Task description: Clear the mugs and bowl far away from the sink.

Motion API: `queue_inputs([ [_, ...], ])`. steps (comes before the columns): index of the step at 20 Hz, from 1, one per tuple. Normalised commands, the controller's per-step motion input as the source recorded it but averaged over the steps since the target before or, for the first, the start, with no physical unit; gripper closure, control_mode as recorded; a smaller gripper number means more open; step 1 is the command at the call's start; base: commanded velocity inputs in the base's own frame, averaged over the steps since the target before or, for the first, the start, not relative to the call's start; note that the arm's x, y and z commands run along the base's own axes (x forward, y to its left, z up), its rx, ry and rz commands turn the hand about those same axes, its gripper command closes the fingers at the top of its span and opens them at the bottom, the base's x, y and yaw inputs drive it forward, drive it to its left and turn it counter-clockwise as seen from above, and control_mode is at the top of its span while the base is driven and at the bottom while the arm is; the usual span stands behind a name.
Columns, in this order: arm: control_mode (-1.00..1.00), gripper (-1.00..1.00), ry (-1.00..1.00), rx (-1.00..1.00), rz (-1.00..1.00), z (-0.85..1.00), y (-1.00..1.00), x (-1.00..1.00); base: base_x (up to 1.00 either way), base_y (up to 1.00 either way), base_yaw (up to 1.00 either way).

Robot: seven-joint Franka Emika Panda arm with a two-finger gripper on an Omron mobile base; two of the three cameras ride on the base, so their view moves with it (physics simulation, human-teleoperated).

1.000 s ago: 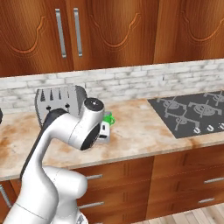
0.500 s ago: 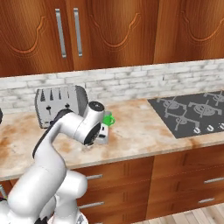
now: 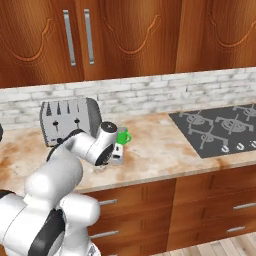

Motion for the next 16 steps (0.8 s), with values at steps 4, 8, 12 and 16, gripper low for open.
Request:
queue_inputs([
  [4, -1.00, 1.00, 0.00, -0.09, -0.02, -0.06, 0.10, 0.51, 0.00, 0.00, 0.00],
  [8, -1.00, 1.00, 0.00, -0.08, -0.04, -0.10, 0.13, 0.39, 0.00, 0.00, 0.00],
  [12, -1.00, 1.00, 0.00, -0.01, -0.05, -0.11, 0.08, 0.22, 0.00, 0.00, 0.00],
  [16, -1.00, 1.00, 0.00, 0.00, -0.04, -0.22, 0.02, 0.12, 0.00, 0.00, 0.00],
])
